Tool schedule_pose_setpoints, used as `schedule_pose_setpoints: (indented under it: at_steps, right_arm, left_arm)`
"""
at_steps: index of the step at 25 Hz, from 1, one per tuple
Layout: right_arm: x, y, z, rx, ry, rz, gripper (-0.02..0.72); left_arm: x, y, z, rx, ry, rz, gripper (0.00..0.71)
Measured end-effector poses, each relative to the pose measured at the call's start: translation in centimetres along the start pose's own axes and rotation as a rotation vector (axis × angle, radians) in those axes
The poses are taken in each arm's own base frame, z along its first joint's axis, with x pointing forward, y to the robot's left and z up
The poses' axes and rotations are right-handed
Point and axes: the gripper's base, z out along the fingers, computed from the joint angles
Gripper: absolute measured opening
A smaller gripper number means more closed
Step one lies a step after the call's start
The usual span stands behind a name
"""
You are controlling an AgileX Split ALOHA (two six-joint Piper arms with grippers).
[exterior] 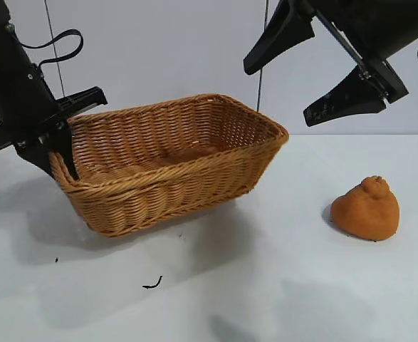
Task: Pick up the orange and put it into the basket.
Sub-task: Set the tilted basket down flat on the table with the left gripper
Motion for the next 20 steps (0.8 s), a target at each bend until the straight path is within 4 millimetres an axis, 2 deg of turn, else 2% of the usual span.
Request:
schedule_pose_setpoints:
  at_steps: [10, 20]
  right_arm:
    - [0.0, 0.0, 0.0, 0.001, 0.000, -0.001, 0.696]
    - [0.0, 0.0, 0.0, 0.005, 0.002, -0.005, 0.696]
  left_arm:
    - [-1.7, -0.8, 0.8, -0.002, 0.049, 0.147, 0.092]
    - [-2.0, 0.0, 3.8, -0.023, 0.094, 0.154, 0.092]
